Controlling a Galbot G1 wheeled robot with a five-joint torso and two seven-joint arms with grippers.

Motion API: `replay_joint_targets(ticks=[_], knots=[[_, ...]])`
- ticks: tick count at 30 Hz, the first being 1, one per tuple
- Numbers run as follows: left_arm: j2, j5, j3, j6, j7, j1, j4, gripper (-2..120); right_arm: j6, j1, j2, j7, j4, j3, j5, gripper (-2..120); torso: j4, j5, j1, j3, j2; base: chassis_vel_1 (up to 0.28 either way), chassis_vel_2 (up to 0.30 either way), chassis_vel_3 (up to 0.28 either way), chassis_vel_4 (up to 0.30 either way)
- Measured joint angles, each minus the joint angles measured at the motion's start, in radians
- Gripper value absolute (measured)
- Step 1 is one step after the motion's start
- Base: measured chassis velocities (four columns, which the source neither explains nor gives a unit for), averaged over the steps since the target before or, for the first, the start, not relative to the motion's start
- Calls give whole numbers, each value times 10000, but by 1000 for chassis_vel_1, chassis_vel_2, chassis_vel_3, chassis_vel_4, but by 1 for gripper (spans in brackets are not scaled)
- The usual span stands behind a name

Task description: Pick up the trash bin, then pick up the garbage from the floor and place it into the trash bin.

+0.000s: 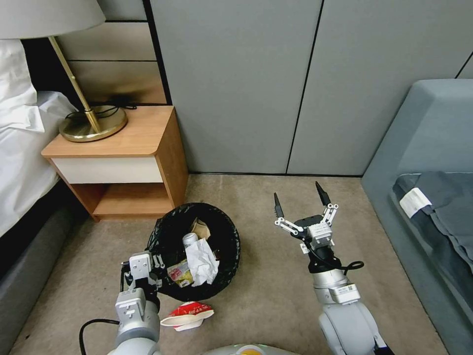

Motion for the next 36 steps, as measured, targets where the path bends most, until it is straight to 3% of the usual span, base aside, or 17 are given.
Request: replay_joint_targets(ticks=[15,36], knots=[[-13,37,-18,-8,-8,159,-179,1,-37,110,-66,0,9,95,8,100,0,1,0,0,0,56,64,62,50],[-19,43,-26,38,-34,183,-126,1,-182,249,-170,-258,17,138,-34,100,1,1,0,0,0,124,124,118,127]])
